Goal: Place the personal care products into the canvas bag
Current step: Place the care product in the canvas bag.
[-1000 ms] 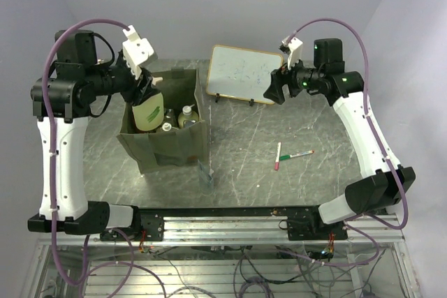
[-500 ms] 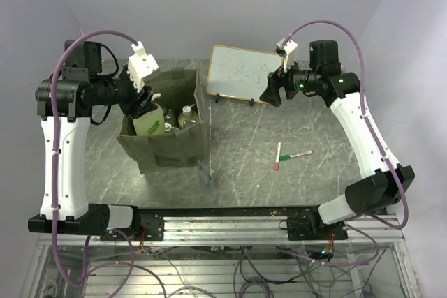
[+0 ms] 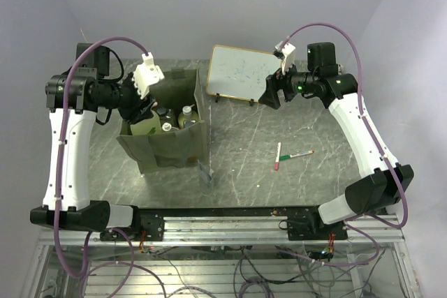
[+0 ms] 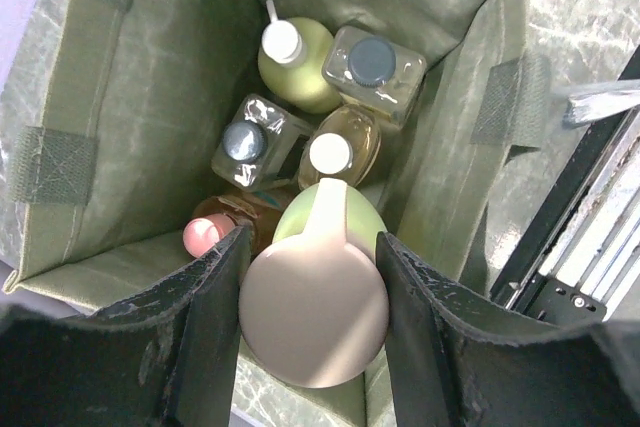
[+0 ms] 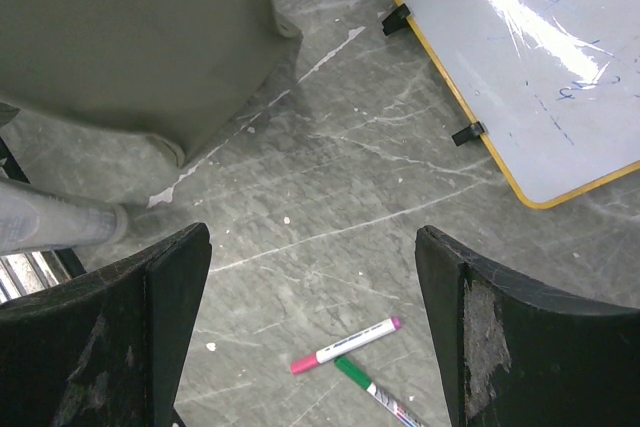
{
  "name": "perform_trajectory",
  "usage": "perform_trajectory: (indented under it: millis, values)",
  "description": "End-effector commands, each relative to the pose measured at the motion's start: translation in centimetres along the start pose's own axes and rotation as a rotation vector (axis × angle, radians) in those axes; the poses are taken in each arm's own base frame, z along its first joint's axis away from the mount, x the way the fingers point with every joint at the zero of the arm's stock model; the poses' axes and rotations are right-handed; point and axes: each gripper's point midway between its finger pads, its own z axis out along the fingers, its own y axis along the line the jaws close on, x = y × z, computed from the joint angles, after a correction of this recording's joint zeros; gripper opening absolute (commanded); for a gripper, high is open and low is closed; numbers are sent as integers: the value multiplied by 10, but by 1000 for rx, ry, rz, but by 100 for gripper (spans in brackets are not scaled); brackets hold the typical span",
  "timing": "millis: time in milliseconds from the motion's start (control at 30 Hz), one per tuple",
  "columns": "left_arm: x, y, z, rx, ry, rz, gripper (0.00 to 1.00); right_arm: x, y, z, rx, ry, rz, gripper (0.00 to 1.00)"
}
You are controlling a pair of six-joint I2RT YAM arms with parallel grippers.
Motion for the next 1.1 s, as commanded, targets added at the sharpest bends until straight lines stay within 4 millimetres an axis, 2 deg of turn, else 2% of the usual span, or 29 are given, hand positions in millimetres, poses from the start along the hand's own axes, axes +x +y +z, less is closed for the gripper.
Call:
perform_trajectory:
  millis: [0,333,1067]
  values:
    - [-4,13,1,-24,-10,64,7,-5,4,-1,-6,-21,-31,83]
    - [17,8,21,83,52,39,7,1,3,2,-1,-9,-37,83]
    - [63,-1,54,147,137,8,7,8,2,8,5,6,-41,83]
